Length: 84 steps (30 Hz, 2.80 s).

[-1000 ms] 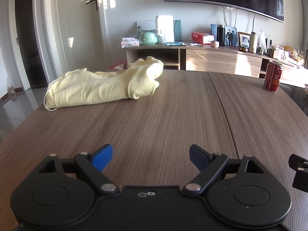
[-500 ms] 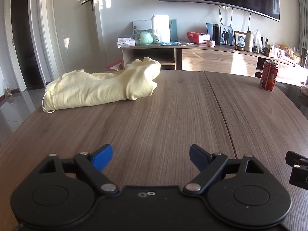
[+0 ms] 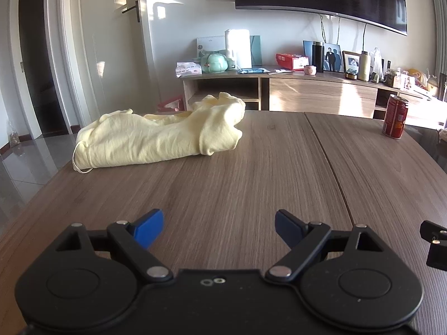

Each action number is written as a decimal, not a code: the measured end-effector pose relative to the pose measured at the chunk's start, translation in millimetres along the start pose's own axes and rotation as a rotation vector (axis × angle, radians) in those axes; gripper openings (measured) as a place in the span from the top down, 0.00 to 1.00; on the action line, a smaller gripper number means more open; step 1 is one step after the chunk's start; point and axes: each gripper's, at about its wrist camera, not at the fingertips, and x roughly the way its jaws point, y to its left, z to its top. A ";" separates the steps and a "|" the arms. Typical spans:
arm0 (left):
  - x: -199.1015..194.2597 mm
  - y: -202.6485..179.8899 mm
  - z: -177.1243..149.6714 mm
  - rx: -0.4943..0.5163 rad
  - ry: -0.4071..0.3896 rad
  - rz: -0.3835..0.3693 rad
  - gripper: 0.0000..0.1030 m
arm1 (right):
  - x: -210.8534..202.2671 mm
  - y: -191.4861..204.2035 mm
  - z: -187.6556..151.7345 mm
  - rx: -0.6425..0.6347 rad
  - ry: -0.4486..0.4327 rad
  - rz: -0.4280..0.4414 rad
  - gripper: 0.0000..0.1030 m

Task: Fold clothes

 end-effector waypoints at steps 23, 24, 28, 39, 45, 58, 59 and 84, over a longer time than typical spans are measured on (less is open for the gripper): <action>-0.9 -0.1 1.0 0.004 -0.015 -0.012 0.15 | 3.2 6.8 7.5 -0.007 0.005 -0.009 0.00; -1.1 -0.3 1.1 0.005 -0.016 -0.012 0.15 | 2.7 7.0 8.4 -0.006 0.002 -0.010 0.00; -2.5 -1.1 1.7 0.008 -0.018 -0.021 0.15 | 0.3 6.8 10.7 0.001 -0.004 -0.011 0.00; -8.4 34.6 32.8 -0.006 -0.065 -0.010 0.15 | -27.2 32.4 45.2 -0.066 -0.137 0.097 0.00; 6.0 95.8 53.6 -0.022 -0.067 0.037 0.15 | -20.2 54.3 96.3 -0.017 -0.140 0.250 0.00; 80.1 216.4 130.3 -0.103 -0.041 0.078 0.15 | 72.1 167.4 202.7 0.065 0.048 0.428 0.00; 89.4 222.4 133.7 -0.106 -0.027 0.081 0.15 | 80.1 173.9 206.4 0.065 0.055 0.426 0.00; 224.0 297.6 146.0 -0.303 0.190 0.016 0.18 | 201.9 248.1 223.8 0.076 0.234 0.454 0.04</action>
